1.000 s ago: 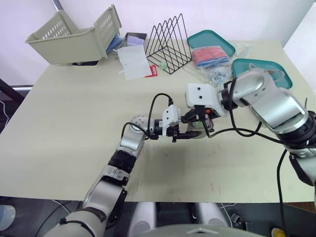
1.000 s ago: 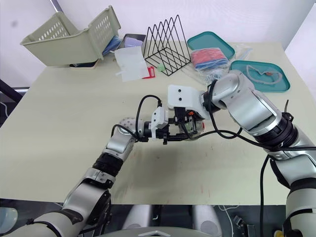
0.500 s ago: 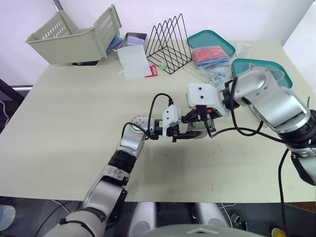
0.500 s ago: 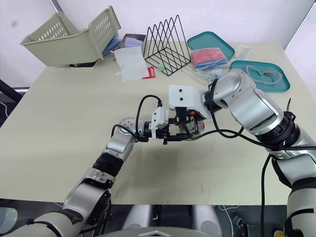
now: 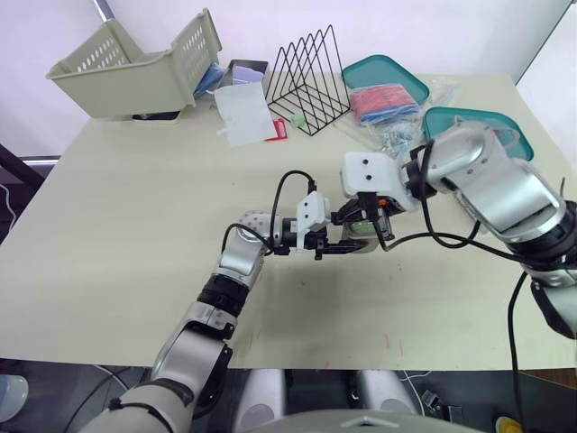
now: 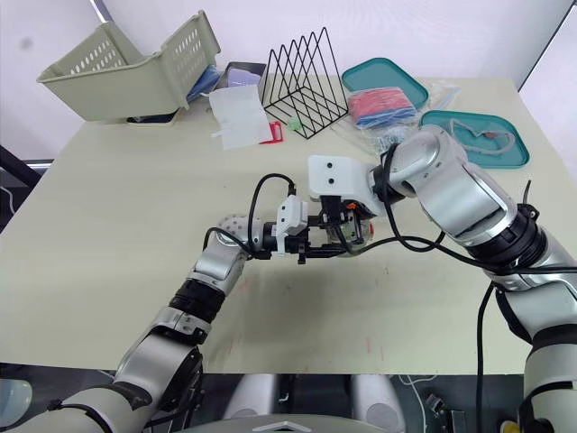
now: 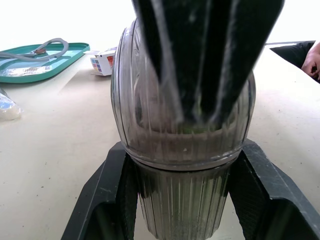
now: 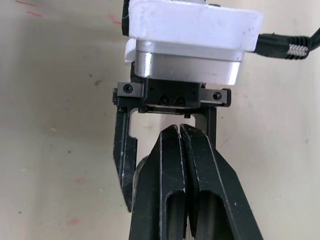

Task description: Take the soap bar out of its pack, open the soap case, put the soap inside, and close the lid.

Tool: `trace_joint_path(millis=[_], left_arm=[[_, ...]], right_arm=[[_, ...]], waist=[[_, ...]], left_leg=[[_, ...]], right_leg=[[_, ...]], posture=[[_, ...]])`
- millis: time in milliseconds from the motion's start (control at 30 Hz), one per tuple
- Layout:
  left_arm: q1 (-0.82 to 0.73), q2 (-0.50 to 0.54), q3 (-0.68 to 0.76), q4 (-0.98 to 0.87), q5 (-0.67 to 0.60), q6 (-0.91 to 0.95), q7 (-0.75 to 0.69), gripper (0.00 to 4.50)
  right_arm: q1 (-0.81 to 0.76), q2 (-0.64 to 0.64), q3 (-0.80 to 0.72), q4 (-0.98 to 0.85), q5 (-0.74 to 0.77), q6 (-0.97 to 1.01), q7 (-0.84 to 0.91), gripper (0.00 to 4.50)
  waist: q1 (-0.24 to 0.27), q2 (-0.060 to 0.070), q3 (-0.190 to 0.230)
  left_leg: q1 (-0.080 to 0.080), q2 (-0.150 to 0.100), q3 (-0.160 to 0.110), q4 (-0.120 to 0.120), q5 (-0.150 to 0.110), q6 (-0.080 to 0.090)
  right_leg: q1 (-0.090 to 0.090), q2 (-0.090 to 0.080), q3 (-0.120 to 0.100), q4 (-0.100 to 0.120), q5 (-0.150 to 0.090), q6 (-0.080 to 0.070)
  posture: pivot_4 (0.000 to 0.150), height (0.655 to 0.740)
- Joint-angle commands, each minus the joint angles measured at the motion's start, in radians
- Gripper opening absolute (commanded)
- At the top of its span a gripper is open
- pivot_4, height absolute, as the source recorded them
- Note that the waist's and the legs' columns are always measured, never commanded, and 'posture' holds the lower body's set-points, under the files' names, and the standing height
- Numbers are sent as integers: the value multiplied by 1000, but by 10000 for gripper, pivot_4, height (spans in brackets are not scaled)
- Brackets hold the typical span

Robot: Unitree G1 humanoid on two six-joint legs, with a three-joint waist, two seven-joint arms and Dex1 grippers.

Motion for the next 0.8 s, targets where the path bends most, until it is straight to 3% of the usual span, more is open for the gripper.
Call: trace_joint_path(millis=[33,800], left_arm=[[-12,-9,6,-30,-18,-29,-3,19548],[-9,-6,8,-35,-19,-26,-1,19548]], right_arm=[[30,-6,19,41,-35,-1,-16,497],[-4,-21,15,-12,-46,12,15,497]], waist=[[0,0,0],[3,0,0]], left_leg=[[0,0,0,0,0,0],[0,0,0,0,0,0]], right_leg=[[0,0,0,0,0,0],[0,0,0,0,0,0]], posture=[[1500,7400],[1500,7400]])
